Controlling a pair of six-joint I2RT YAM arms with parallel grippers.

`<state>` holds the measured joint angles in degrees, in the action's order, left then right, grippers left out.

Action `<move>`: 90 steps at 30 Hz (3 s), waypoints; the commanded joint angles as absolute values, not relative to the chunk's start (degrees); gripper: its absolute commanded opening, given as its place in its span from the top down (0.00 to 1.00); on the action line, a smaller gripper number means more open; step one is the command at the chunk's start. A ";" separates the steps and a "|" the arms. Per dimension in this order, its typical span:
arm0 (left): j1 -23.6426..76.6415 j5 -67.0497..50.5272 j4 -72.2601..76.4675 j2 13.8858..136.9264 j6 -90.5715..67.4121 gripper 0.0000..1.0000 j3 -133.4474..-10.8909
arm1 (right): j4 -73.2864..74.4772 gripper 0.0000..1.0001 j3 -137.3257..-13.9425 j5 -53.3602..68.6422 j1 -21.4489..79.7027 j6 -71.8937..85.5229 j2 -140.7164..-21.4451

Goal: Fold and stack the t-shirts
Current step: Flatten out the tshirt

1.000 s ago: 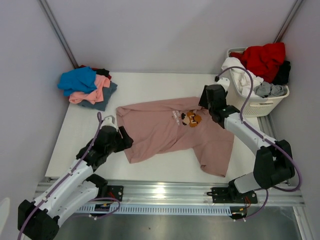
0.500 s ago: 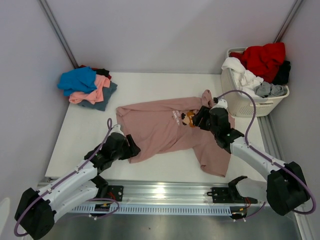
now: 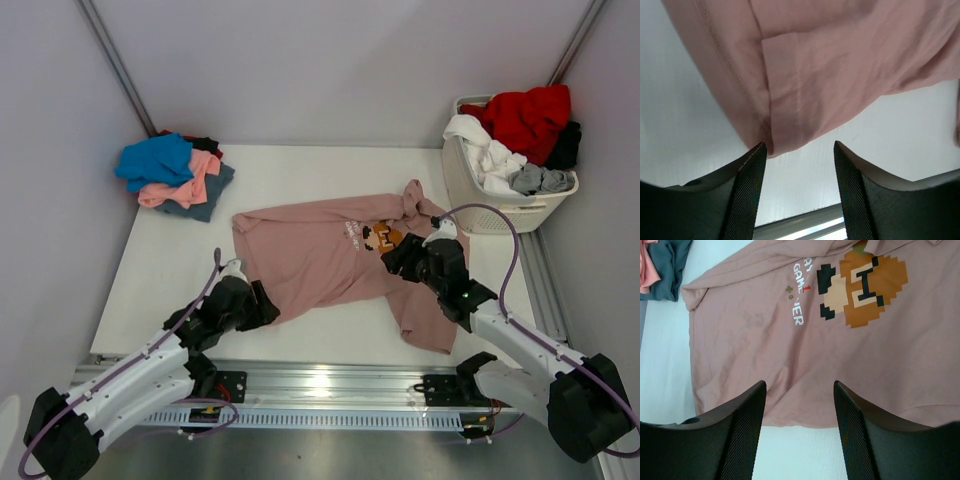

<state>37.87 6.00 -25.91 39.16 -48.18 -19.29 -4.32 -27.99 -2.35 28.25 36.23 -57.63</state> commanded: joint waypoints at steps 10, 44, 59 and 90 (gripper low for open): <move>39.81 6.15 -25.14 44.12 -51.50 0.48 -16.26 | -4.66 0.41 -28.56 -3.16 29.09 36.39 -57.66; 45.69 12.20 -51.57 30.33 -64.58 0.99 -24.52 | -5.36 0.41 -29.44 -3.87 30.85 35.77 -59.77; 50.01 22.76 -78.02 25.41 -89.72 0.99 -31.54 | -3.25 0.41 -30.67 -6.15 30.94 35.60 -61.87; 45.72 38.68 -50.81 37.93 -77.09 0.31 -38.75 | 4.22 0.40 -41.75 -22.24 31.02 37.09 -71.28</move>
<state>48.51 35.75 -63.09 32.21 -84.36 -38.35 7.44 -40.34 -23.40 30.65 36.05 -71.35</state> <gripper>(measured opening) 0.703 0.601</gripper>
